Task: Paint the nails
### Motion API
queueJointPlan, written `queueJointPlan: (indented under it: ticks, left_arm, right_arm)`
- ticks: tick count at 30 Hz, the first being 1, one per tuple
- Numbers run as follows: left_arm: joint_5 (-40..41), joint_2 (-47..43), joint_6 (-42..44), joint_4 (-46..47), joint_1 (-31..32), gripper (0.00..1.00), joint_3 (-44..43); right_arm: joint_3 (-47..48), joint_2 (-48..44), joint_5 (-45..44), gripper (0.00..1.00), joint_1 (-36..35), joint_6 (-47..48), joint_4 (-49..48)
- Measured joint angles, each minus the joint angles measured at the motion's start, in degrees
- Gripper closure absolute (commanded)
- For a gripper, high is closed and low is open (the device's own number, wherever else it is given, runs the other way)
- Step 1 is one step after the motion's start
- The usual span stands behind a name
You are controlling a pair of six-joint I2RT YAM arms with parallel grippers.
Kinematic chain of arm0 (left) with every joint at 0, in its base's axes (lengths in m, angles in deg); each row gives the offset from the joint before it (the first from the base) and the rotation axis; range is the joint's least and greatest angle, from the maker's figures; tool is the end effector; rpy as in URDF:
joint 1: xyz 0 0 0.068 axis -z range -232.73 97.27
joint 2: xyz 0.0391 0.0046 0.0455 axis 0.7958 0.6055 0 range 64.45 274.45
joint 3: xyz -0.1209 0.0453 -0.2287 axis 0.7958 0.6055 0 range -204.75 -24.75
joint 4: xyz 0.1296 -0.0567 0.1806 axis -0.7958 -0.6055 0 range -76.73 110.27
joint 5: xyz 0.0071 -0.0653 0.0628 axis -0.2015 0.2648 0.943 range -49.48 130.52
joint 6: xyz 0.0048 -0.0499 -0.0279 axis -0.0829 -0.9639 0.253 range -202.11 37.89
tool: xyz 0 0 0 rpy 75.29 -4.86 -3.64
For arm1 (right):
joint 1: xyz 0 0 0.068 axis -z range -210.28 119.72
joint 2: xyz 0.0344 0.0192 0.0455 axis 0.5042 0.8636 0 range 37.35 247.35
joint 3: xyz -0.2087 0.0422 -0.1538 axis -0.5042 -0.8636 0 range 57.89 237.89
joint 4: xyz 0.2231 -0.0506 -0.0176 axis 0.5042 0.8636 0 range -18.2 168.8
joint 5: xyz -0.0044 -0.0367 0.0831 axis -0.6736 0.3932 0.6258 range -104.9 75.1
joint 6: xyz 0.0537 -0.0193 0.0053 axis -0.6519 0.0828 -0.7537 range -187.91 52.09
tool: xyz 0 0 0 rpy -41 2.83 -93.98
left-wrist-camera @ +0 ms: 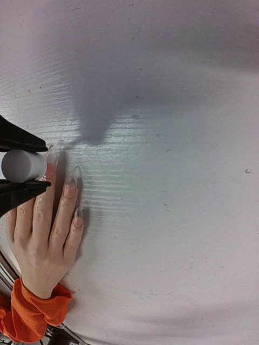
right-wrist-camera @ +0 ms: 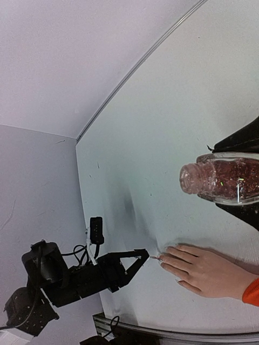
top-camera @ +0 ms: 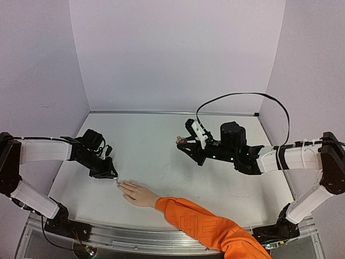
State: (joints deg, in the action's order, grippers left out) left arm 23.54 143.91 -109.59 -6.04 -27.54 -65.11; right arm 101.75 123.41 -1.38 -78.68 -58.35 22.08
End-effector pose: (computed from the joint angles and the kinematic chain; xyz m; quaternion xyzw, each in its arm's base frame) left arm 0.1956 -0.1051 0.1739 0.0122 0.9668 -0.2227 0.1248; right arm 0.1996 0.2392 0.2845 -0.3946 0.5297 0.3215 0.6785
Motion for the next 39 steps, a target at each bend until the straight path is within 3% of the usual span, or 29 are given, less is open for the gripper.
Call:
queueJointPlan:
  ticks: [25,39]
  left_arm:
    - [3.91,1.70,0.04,0.81,0.00,1.00,-0.02]
    - [3.69,-4.09,0.00,-0.70,0.00,1.00,0.00]
  right_arm:
    - [0.00,0.00,0.00,1.00,0.00,0.00,0.00]
    - [0.00,-0.02,-0.26,1.00,0.00,-0.57,-1.29]
